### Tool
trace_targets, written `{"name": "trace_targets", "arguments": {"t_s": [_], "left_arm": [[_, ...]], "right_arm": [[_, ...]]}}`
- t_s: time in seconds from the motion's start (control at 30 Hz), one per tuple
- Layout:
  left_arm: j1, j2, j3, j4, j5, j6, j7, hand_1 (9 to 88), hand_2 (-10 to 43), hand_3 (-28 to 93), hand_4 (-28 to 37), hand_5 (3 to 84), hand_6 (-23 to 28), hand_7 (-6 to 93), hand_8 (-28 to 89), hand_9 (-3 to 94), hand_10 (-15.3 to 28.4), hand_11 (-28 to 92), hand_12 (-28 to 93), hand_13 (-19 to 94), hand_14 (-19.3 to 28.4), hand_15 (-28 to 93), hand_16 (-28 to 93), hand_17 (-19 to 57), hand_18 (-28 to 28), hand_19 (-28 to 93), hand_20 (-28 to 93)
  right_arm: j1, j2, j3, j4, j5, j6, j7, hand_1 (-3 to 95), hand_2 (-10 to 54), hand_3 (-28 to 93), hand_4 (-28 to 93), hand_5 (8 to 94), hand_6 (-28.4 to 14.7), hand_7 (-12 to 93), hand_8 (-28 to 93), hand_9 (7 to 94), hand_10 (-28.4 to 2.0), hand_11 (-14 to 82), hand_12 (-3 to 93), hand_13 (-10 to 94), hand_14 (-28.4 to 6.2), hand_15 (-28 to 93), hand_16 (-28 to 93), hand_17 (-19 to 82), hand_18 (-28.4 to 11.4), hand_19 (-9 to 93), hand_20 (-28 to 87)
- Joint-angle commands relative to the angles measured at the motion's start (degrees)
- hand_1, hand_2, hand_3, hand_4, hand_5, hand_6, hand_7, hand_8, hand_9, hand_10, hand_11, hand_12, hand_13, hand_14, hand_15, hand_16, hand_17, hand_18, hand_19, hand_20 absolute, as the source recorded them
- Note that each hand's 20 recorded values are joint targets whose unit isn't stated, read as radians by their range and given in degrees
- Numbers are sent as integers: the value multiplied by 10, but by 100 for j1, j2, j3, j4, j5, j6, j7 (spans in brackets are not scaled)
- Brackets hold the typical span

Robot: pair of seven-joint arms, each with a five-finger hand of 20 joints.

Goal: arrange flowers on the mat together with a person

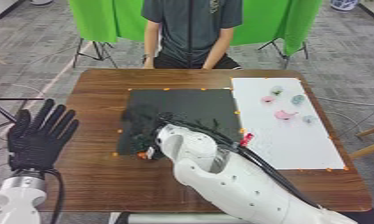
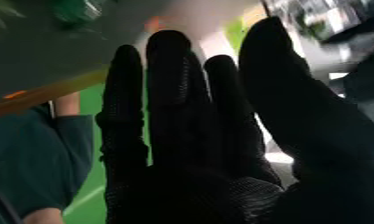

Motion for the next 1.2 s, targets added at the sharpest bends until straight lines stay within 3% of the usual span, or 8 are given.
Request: {"name": "trace_targets", "arguments": {"t_s": [0.03,0.13,0.3,0.5,0.63,0.77,0.9,1.2], "left_arm": [[99,-201,-192,6,225,-170,-390,268,127,691,-283,377,71,117,-105,343,137,177,68,256,147,208,-43,-46,123,234,90],[141,-232,-180,-18,192,-135,-399,269,126,689,-283,376,71,115,-104,342,137,175,68,255,148,204,-39,-46,123,231,91],[278,-257,-314,-67,190,-62,-297,269,126,689,-283,375,71,114,-103,342,137,174,69,256,147,201,-37,-46,124,230,92],[223,-236,-353,-63,174,-19,-195,269,126,688,-283,377,71,114,-103,344,136,174,69,262,143,199,-37,-46,125,230,93],[117,-198,-294,-42,70,177,-107,271,127,687,-283,379,72,115,-103,349,135,177,69,268,136,195,-41,-45,124,230,93],[108,-199,-299,-25,89,154,-131,270,129,689,-283,384,73,117,-103,354,136,181,69,272,133,196,-42,-46,125,232,94],[106,-157,-297,-59,19,298,-89,269,131,690,-283,385,74,118,-104,355,136,181,68,273,132,198,-44,-46,125,234,95],[204,-175,-331,-108,-38,332,34,269,134,693,-283,391,74,122,-105,363,138,186,67,277,134,206,-46,-46,125,241,97]], "right_arm": [[-761,1086,1496,-1362,766,-161,-909,419,-95,799,-283,440,-39,222,-144,424,-155,142,164,450,-115,551,215,239,-162,662,205],[-1583,1476,2476,-1955,1794,-514,-979,399,-91,810,-283,417,-48,217,-139,393,-159,139,161,409,-117,490,172,212,-156,610,167],[-2821,1745,3676,-2520,2755,-295,-973,348,-25,804,-281,384,-66,198,-127,362,-164,129,156,367,-123,418,137,197,-150,553,112],[-3508,1749,4543,-2185,3642,-4,-1464,268,59,793,-269,360,-76,178,-117,332,-162,108,146,330,-129,336,126,180,-153,486,79],[-3687,1693,4911,-1880,4480,293,-1433,261,67,792,-268,394,-60,185,-121,360,-146,99,141,328,-110,260,119,175,-150,437,79],[-4099,1629,5323,-2006,4580,552,-1411,229,88,797,-267,405,-52,183,-127,374,-122,103,123,309,-89,185,100,170,-140,367,91],[-4821,1649,5700,-2404,4846,865,-1361,207,101,790,-269,395,-51,169,-122,364,-120,88,116,294,-85,163,88,168,-134,342,91],[-5877,1361,6520,-2768,4800,1094,-1707,176,120,790,-271,373,-49,154,-114,335,-123,68,107,268,-78,123,69,161,-131,313,94]]}}
